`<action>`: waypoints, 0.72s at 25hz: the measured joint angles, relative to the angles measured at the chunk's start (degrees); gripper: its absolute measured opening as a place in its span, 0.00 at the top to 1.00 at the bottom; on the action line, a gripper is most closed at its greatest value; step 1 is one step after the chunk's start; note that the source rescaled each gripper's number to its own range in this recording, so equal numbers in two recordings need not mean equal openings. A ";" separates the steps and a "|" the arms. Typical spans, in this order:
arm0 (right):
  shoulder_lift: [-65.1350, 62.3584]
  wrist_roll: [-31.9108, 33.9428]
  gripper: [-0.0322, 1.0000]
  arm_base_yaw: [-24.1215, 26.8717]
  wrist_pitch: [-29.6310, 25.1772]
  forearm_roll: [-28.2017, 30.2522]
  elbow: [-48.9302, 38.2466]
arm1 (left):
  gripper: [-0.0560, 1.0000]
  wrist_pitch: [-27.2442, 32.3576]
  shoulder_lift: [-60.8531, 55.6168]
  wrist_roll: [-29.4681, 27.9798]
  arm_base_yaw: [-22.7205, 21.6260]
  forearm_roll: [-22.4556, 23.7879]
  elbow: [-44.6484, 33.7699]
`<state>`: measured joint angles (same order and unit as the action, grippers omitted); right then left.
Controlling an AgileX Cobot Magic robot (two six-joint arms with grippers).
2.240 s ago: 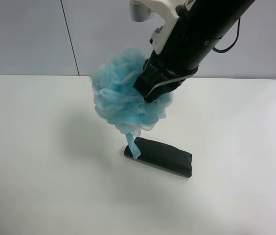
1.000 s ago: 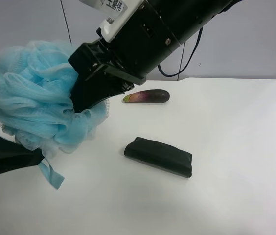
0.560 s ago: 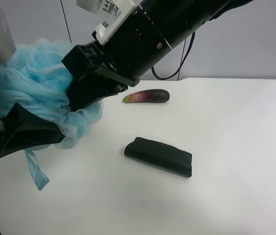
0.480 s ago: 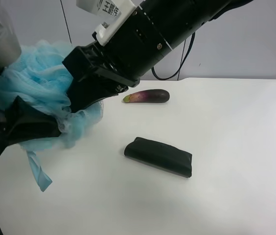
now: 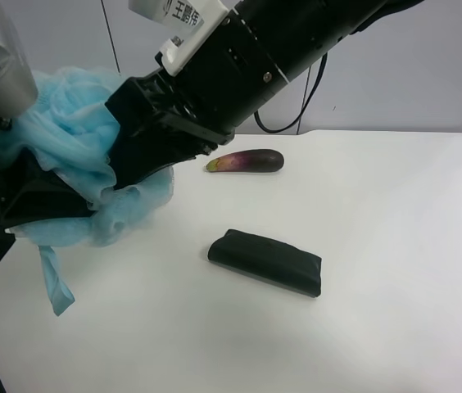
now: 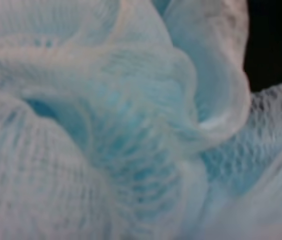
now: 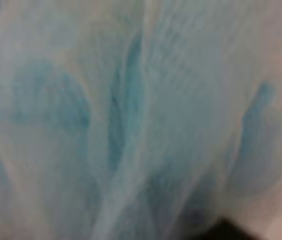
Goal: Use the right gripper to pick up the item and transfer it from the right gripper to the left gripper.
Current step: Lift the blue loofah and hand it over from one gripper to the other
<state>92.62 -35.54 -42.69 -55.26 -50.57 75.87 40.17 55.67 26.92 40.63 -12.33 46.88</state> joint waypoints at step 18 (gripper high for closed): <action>-4.72 0.54 0.00 0.00 -3.01 8.67 0.00 | 0.87 -1.69 0.00 0.38 0.06 -2.21 0.00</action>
<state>87.90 -35.00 -42.69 -58.27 -41.90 75.87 38.48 55.67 27.30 40.69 -14.54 46.88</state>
